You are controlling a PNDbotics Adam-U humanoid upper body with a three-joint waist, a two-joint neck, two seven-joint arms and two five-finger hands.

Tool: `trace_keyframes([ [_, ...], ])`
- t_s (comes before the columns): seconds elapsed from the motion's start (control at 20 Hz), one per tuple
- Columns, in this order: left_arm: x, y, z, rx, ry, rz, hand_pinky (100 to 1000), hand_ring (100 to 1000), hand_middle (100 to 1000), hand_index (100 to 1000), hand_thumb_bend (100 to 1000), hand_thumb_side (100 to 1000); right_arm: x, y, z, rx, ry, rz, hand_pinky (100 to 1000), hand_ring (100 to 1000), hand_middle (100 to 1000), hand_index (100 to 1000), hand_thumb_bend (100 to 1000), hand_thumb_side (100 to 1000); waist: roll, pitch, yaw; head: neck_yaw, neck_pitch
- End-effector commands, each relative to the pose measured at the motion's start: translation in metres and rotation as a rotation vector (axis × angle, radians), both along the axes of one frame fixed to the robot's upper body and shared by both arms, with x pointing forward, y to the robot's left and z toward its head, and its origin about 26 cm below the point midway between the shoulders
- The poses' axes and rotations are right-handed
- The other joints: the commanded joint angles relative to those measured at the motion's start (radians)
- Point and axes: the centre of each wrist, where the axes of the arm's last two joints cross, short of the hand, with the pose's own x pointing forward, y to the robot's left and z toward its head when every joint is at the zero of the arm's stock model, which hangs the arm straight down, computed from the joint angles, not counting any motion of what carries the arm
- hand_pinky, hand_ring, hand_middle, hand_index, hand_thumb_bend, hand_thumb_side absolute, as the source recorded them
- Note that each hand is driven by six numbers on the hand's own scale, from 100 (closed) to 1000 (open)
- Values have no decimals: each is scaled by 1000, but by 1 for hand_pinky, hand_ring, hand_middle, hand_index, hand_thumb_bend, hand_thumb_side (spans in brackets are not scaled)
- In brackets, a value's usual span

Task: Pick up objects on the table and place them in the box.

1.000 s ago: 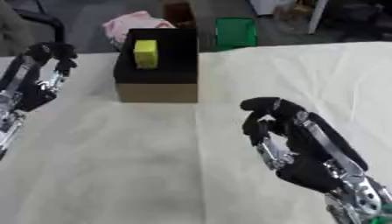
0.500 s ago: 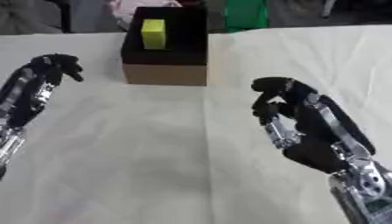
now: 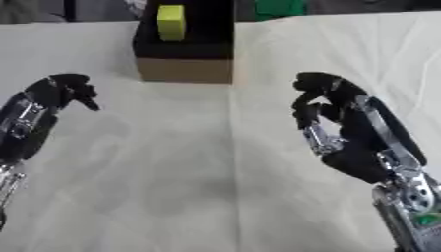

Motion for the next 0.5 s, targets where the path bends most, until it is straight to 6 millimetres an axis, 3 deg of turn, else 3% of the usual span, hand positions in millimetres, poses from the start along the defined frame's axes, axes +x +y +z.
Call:
trace_keyframes([
  [0.05, -5, 0, 5, 45, 2, -18, 928, 580, 612, 813, 171, 928, 0, -4, 3, -1, -27, -18, 653, 892, 559, 844, 133, 376, -1, -13, 1, -8, 7],
  [0.5, -5, 4, -3, 74, 105, -57, 930, 568, 599, 807, 198, 963, 1, -6, 0, 3, -23, -28, 652, 891, 552, 832, 134, 372, -4, -14, 5, -17, 0],
])
